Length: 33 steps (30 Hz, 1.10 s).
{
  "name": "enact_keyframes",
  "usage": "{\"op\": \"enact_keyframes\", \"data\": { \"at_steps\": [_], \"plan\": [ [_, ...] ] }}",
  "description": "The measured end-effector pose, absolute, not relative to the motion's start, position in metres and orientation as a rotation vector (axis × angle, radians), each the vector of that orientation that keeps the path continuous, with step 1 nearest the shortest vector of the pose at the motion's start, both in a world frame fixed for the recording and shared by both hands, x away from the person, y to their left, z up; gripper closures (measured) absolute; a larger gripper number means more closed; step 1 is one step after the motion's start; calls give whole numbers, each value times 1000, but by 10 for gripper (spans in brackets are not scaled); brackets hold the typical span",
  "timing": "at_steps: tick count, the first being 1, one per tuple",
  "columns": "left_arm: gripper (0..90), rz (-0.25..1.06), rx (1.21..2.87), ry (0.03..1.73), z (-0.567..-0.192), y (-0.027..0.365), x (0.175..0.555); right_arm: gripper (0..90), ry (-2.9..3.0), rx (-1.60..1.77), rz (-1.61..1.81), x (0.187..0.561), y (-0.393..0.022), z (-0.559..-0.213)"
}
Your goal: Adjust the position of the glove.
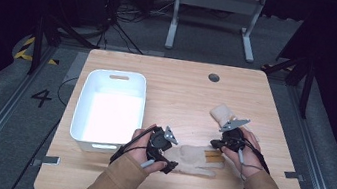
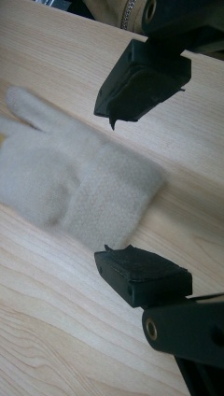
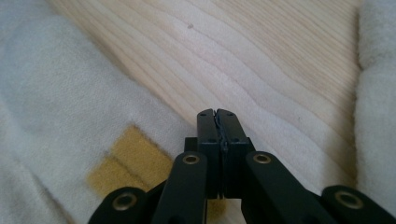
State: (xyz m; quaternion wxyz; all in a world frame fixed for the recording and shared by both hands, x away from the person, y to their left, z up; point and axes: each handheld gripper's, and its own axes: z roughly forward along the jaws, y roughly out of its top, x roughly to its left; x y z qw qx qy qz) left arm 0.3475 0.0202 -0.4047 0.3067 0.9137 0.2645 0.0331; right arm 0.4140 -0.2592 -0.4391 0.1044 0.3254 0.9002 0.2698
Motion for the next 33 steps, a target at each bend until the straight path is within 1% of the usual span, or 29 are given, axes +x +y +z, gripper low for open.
{"op": "enact_keyframes", "data": {
  "at_steps": [11,18,21,23,24,25,28,33],
  "plan": [
    [265,76,2409,696,-404,18,351,896,2647,995,820,409,-265,-435],
    [263,72,2400,695,-402,18,352,862,2581,1024,925,407,-275,-421],
    [262,69,2392,697,-402,18,352,808,2530,1039,981,407,-280,-415],
    [261,69,2390,696,-401,18,352,741,2459,1071,1035,407,-287,-410],
    [261,68,2389,697,-401,19,352,741,2459,1071,1035,407,-287,-410],
    [261,66,2383,702,-401,19,352,718,2439,1083,1062,407,-289,-409],
    [260,69,2378,707,-400,19,352,693,2382,1116,1115,408,-297,-405],
    [260,69,2375,705,-399,20,352,664,2324,1128,1131,409,-307,-401]
  ]
}}
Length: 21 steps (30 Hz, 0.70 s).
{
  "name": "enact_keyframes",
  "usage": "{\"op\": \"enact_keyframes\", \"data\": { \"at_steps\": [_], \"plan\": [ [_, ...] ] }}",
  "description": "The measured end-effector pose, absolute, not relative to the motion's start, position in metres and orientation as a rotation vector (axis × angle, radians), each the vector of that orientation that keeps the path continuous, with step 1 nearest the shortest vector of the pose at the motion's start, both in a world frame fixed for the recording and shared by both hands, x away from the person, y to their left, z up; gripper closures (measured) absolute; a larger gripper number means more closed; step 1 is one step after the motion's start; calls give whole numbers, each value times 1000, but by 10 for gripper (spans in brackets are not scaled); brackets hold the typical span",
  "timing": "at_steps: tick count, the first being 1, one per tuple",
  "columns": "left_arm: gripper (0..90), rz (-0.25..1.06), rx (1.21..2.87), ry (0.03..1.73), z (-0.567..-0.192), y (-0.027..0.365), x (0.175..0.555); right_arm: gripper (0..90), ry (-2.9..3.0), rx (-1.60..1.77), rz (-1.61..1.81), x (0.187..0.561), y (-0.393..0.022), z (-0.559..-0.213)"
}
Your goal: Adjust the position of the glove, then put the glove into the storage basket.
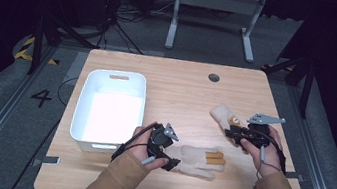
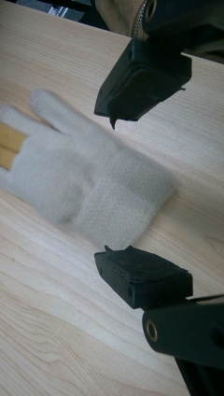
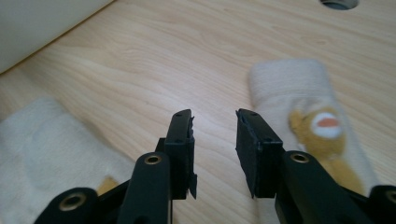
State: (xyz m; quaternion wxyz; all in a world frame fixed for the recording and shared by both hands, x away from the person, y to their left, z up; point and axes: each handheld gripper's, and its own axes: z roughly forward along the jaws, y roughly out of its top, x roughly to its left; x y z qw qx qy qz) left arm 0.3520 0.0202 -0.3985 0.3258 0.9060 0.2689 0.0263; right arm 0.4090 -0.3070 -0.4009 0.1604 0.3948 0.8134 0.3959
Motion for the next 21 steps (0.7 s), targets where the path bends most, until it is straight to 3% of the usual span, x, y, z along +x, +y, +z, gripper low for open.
{"op": "enact_keyframes", "data": {
  "at_steps": [21],
  "plan": [
    [250,87,2362,751,-398,33,344,509,2047,1366,1122,437,-352,-411]
  ]
}}
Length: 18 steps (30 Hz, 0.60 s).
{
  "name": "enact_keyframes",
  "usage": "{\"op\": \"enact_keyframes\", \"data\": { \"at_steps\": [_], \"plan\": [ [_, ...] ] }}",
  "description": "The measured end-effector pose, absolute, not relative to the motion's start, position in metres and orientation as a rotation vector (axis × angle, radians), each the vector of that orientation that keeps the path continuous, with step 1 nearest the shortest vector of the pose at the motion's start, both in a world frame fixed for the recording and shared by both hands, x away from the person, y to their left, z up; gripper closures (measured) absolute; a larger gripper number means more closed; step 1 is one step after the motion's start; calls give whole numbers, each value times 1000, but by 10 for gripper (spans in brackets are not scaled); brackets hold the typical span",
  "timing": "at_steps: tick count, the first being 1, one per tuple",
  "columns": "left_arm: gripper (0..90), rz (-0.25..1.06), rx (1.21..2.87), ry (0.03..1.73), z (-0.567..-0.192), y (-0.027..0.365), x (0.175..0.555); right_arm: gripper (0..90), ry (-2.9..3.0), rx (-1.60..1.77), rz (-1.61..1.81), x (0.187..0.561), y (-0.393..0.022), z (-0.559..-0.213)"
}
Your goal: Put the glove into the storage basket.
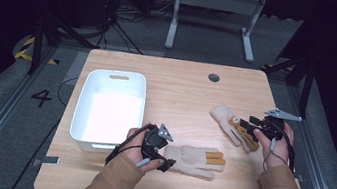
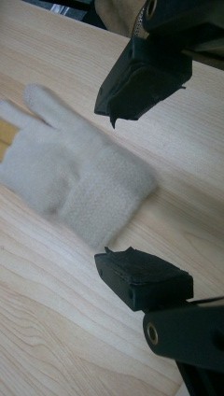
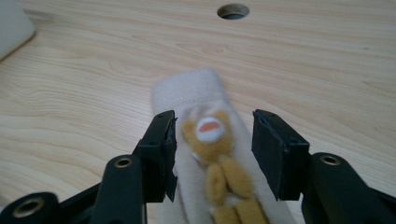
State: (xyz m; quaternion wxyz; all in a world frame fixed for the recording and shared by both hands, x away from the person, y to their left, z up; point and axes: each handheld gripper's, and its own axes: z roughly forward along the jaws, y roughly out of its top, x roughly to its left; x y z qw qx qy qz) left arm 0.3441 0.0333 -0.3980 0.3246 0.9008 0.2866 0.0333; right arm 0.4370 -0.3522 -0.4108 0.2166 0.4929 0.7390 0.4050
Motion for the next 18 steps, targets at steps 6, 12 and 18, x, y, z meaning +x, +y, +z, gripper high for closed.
{"op": "enact_keyframes", "data": {
  "at_steps": [6,12,18],
  "plan": [
    [250,87,2363,769,-399,39,342,517,2055,1403,1063,445,-352,-421],
    [250,93,2355,790,-399,45,341,528,2107,1392,990,453,-345,-430],
    [249,98,2344,810,-399,50,339,522,2193,1422,919,461,-339,-442]
  ]
}}
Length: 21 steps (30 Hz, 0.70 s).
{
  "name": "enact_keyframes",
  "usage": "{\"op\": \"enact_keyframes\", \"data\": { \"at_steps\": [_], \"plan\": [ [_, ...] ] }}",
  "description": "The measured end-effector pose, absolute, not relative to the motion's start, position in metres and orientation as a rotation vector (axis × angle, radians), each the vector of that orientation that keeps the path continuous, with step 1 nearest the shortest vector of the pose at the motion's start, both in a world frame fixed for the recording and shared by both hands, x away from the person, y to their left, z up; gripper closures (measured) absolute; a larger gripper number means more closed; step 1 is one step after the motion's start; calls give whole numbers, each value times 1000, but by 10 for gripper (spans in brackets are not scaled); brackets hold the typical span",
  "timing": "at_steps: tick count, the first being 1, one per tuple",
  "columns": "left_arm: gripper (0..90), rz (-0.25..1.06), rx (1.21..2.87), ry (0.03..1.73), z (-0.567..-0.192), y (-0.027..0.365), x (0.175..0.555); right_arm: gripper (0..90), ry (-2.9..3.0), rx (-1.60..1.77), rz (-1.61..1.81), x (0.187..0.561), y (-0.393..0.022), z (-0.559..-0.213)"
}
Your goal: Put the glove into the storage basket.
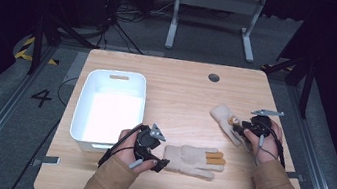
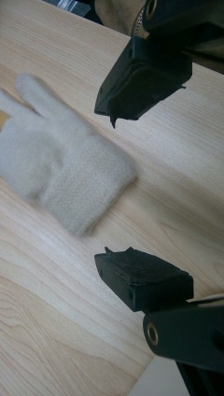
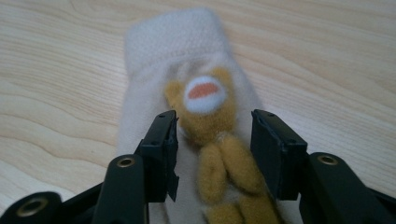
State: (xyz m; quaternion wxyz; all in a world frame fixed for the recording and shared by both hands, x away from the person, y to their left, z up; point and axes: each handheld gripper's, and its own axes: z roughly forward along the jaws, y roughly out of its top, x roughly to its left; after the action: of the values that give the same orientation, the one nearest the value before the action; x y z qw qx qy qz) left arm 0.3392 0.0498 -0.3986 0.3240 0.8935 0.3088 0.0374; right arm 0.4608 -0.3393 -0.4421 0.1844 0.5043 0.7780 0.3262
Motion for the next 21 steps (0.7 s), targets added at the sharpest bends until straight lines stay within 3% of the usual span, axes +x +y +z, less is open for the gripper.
{"op": "enact_keyframes", "data": {
  "at_steps": [7,11,16,21],
  "plan": [
    [248,99,2346,813,-399,50,339,540,2220,1404,861,463,-336,-447],
    [248,101,2348,814,-400,50,339,592,2236,1377,837,462,-335,-448],
    [248,91,2352,811,-399,51,340,723,2248,1372,834,461,-335,-446],
    [250,97,2340,819,-399,52,340,753,2252,1362,835,461,-337,-444]
  ]
}}
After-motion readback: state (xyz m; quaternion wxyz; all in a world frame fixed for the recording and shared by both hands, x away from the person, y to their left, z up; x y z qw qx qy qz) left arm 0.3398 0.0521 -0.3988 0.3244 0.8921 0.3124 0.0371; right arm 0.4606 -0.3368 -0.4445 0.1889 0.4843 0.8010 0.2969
